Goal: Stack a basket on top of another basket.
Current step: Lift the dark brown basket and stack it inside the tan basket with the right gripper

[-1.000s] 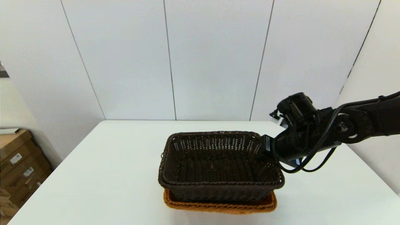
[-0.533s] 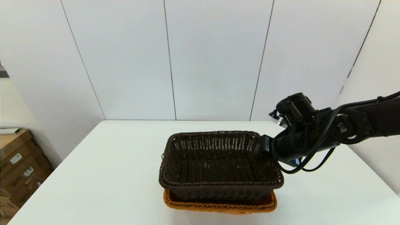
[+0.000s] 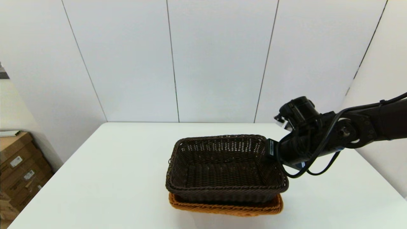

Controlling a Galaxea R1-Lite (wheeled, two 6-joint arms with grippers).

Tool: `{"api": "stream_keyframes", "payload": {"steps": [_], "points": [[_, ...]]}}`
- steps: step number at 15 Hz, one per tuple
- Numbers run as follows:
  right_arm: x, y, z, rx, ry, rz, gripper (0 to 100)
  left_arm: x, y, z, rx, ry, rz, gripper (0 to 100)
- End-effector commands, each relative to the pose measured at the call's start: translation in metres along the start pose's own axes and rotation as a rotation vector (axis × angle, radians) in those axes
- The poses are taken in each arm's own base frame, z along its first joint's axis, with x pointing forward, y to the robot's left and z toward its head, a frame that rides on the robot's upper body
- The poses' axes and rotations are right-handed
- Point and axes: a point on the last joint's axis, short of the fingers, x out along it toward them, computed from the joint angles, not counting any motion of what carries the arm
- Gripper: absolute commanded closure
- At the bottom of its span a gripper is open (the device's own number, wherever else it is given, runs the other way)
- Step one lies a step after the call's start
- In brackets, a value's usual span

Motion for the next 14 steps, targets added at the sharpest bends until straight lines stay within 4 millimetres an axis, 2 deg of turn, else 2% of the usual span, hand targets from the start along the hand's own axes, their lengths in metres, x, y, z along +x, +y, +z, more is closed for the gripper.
{"api": "stream_keyframes", "payload": {"steps": [1, 11, 12, 14], "points": [[-0.0016, 0.0009, 0.0003, 0.005, 0.003, 0.013, 100, 0.0, 0.0, 0.0, 0.0, 0.0, 0.001, 0], [-0.0016, 0.0004, 0.0012, 0.033, 0.03, 0.057, 100, 0.0, 0.0, 0.0, 0.0, 0.0, 0.001, 0], [-0.0016, 0.0005, 0.0012, 0.033, 0.031, 0.058, 0, 0.0, 0.0, 0.0, 0.0, 0.0, 0.001, 0], [-0.0009, 0.0001, 0.0008, 0.033, 0.034, 0.057, 0, 0.0, 0.0, 0.0, 0.0, 0.0, 0.001, 0]]}}
